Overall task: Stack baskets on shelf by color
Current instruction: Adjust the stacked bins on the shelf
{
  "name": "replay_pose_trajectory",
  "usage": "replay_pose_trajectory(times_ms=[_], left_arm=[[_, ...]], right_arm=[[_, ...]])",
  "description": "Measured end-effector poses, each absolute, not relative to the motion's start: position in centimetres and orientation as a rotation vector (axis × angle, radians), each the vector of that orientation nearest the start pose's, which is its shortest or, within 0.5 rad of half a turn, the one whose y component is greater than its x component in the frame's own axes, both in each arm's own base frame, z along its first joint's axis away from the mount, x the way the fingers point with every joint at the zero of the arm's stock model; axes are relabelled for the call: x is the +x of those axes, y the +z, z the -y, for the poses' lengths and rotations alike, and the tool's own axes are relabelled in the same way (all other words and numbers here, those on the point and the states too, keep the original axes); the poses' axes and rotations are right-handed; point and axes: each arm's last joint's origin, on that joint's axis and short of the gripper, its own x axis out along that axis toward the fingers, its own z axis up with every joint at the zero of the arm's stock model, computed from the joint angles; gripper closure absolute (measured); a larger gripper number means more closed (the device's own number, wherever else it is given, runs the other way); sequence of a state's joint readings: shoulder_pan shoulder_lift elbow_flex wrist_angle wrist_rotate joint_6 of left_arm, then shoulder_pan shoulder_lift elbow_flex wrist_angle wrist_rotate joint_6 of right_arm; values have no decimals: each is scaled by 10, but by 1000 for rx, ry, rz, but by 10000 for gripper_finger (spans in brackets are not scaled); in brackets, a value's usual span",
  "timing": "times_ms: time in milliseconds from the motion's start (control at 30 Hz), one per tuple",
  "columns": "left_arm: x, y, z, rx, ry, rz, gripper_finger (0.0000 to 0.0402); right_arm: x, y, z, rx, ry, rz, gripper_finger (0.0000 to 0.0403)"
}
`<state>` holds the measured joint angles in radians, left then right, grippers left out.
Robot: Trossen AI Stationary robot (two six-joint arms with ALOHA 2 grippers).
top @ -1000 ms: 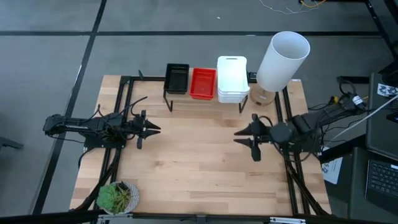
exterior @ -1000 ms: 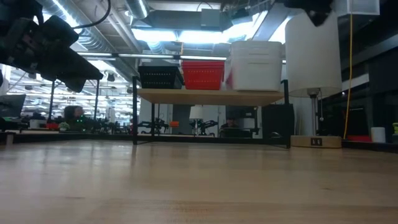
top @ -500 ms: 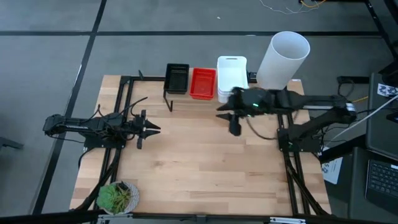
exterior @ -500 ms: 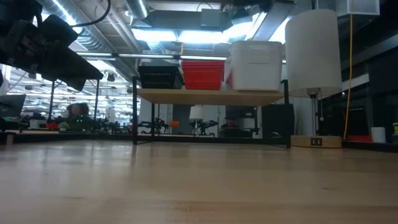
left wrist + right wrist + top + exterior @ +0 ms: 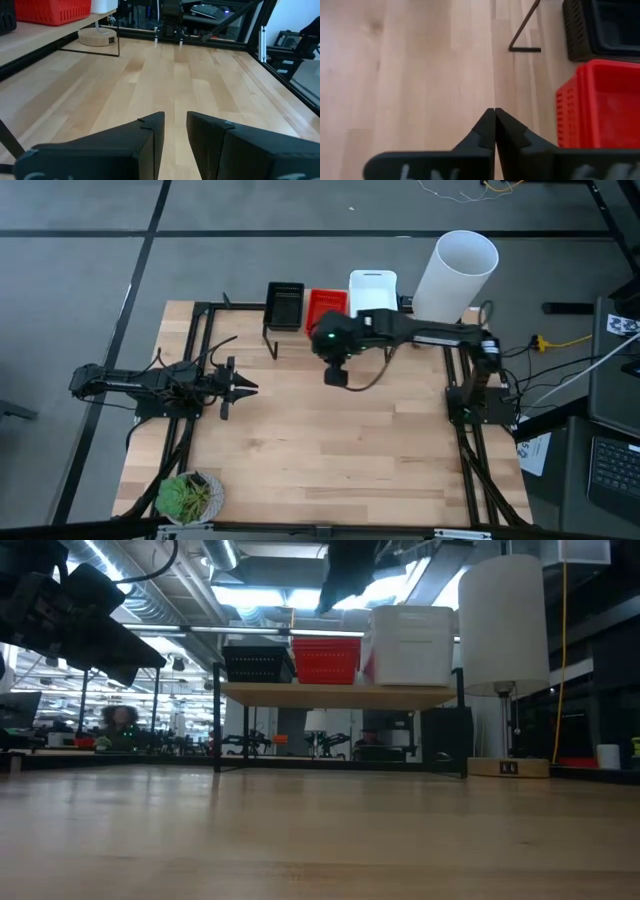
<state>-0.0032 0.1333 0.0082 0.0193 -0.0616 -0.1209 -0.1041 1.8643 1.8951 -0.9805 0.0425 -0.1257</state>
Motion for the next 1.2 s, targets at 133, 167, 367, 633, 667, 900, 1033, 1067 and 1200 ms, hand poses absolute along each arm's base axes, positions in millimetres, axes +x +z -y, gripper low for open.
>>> replay_pose_trajectory(times_ms=[133, 167, 367, 633, 667, 900, 1033, 1067, 1200], left_arm=[[105, 157, -1, -117, 65, -102, 327], [105, 157, -1, -118, 65, -102, 327], [105, 157, -1, -117, 65, -102, 327], [105, 157, -1, -117, 65, -103, 327], [105, 157, -1, -117, 65, -103, 327], [105, 157, -1, -118, 65, -103, 327], [105, 157, -1, -118, 65, -103, 327], [105, 157, -1, -118, 65, -103, 327], [105, 157, -1, -117, 65, -103, 327]], right_arm=[[412, 327, 51, -114, -76, -1023, 400], [415, 324, 53, -123, -95, -1036, 401], [420, 317, 66, -250, -231, -1080, 402], [414, 316, 71, -258, -257, -1129, 403], [414, 316, 72, -257, -258, -1133, 403], [412, 316, 76, -297, -331, -1149, 403], [412, 316, 76, -297, -332, -1149, 403], [412, 316, 76, -297, -333, -1149, 403], [412, 316, 77, -305, -349, -1150, 403]])
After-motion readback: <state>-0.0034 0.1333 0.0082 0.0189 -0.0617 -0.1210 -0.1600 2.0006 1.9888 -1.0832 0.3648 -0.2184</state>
